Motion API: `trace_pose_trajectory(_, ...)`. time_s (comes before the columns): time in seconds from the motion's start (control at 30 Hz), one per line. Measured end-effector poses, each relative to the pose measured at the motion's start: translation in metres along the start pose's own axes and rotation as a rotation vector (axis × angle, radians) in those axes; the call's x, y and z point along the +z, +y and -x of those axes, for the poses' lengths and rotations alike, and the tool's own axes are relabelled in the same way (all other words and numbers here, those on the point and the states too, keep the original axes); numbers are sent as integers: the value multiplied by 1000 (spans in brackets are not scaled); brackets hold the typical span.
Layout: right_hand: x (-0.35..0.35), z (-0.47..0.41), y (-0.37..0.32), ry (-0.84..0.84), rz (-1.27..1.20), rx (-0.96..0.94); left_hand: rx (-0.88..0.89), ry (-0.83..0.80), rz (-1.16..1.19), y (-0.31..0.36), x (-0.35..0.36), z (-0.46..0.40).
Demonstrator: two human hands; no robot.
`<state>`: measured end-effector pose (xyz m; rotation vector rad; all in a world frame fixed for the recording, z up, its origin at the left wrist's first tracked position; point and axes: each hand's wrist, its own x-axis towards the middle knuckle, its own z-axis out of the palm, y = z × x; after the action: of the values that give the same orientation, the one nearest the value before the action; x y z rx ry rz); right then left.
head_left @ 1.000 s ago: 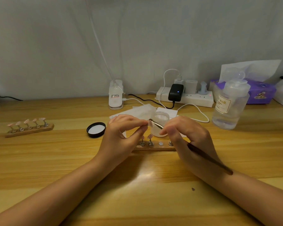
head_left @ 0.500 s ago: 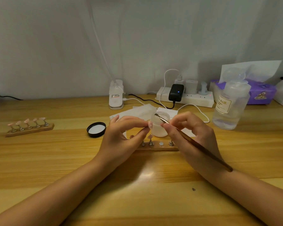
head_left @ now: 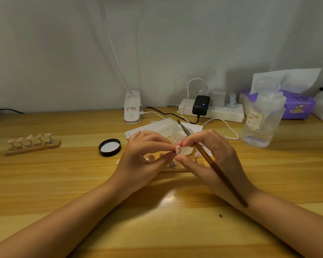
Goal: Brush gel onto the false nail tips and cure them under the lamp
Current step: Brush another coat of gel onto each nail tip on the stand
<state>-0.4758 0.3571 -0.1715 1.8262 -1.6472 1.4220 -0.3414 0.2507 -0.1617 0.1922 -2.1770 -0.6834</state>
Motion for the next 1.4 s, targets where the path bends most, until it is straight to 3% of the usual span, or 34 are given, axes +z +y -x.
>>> trace_pose_trajectory(0.27, -2, -1, -3, 16, -33, 24, -28, -31, 19, 1, 1, 1)
trace_pose_trajectory(0.47, -7, -4, -1, -1, -82, 222, -99, -96, -1, -5, 2, 2)
trace_pose_trajectory(0.7, -10, -2, 7, -147, 114, 118, -160, -178, 28, -8, 1, 3)
trace_pose_trajectory(1.4, -15, -2, 6, -211, 222, 112, -270, -239, 14, -10, 1, 2)
